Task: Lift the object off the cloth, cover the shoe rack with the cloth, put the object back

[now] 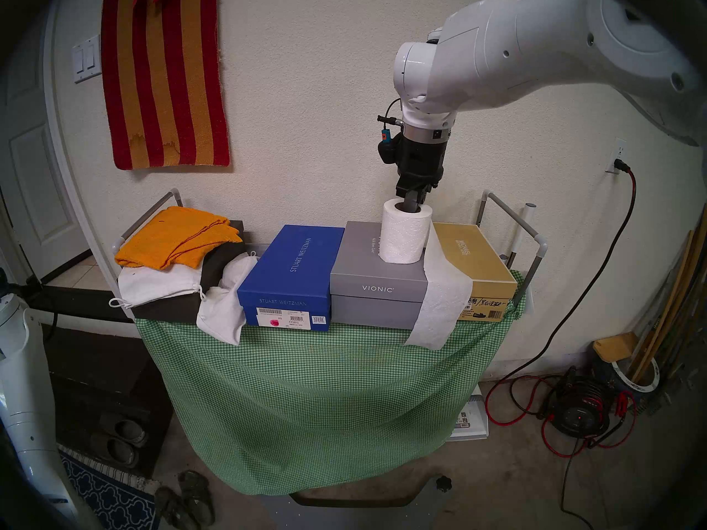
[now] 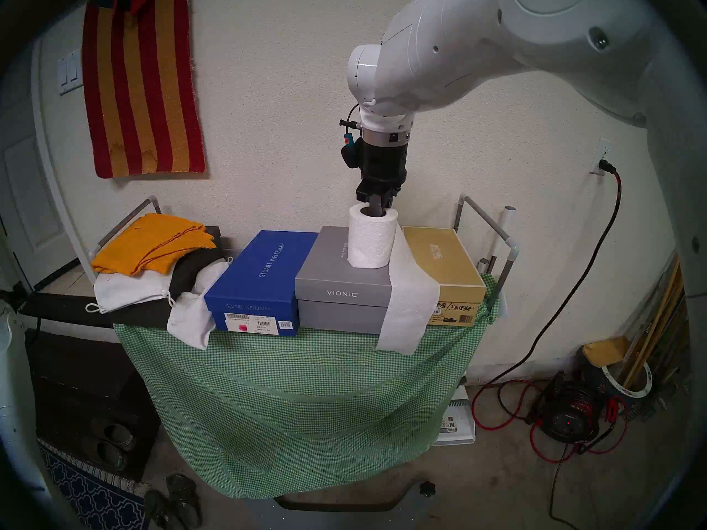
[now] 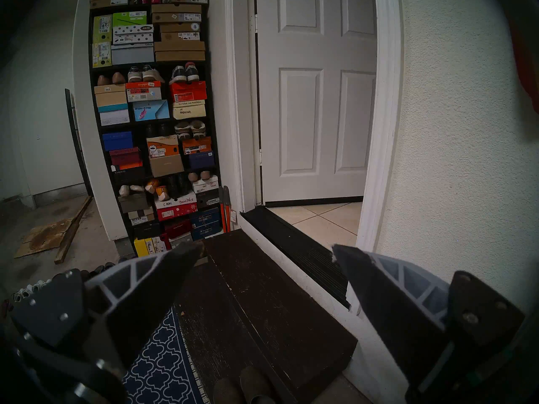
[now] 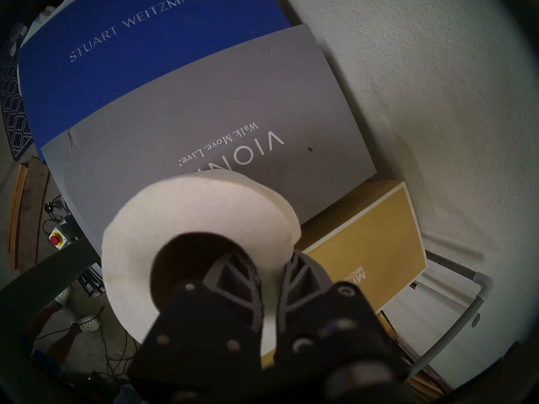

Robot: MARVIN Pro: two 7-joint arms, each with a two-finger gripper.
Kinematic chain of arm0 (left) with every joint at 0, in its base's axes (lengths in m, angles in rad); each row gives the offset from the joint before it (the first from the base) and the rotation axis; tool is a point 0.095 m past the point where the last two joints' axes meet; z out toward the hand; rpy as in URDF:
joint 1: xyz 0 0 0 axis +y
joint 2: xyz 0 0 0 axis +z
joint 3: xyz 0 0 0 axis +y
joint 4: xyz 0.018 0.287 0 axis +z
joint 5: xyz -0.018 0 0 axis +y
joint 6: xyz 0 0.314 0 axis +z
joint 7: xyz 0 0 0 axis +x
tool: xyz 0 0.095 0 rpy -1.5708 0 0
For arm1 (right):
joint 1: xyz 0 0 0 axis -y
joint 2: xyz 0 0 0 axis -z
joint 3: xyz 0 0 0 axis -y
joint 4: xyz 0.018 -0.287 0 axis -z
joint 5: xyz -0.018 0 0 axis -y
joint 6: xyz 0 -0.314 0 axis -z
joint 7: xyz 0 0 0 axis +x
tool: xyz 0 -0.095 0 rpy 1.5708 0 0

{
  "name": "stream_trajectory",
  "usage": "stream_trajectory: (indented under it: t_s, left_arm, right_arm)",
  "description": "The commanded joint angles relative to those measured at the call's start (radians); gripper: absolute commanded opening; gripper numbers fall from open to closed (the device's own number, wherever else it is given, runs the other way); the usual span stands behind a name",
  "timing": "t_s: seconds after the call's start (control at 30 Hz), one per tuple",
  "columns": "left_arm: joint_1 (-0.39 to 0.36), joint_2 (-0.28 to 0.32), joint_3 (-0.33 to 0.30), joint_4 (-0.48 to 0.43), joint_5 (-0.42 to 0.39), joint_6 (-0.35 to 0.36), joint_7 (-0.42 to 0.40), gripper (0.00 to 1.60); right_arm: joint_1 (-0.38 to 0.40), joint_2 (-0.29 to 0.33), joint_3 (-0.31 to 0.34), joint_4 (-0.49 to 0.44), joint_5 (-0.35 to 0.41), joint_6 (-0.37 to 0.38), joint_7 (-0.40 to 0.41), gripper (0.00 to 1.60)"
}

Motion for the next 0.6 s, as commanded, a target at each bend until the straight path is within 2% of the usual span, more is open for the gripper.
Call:
stream_trajectory:
  t_s: [0.0,0.03,0.07,0.1,0.13,0.33,0.57]
  left_arm:
    - [-0.002,-0.002,0.0,-0.007,-0.002,0.001,0.0,1.6]
    - [-0.002,-0.002,0.0,-0.007,-0.002,0.001,0.0,1.6]
    - [-0.002,-0.002,0.0,-0.007,-0.002,0.001,0.0,1.6]
    - [-0.002,-0.002,0.0,-0.007,-0.002,0.001,0.0,1.6]
    - [-0.002,-0.002,0.0,-0.007,-0.002,0.001,0.0,1.6]
    - [-0.003,-0.002,0.0,-0.007,-0.001,0.001,-0.001,1.6]
    - [-0.003,-0.002,-0.001,-0.007,0.0,0.001,-0.001,1.6]
  right_arm:
    - [-0.034,-0.01,-0.004,0.039,-0.012,0.008,0.076,0.01]
    - [-0.033,-0.013,-0.006,0.042,-0.016,0.01,0.078,0.43]
    - [-0.031,-0.013,-0.006,0.045,-0.021,0.01,0.084,0.78]
    - [-0.03,-0.013,-0.006,0.048,-0.023,0.01,0.088,1.55]
    - [-0.03,-0.013,-0.007,0.052,-0.027,0.01,0.092,1.6]
    - [-0.024,-0.006,-0.006,0.069,-0.04,0.01,0.113,1.6]
    - [-0.022,0.008,0.005,0.061,-0.046,0.012,0.093,1.6]
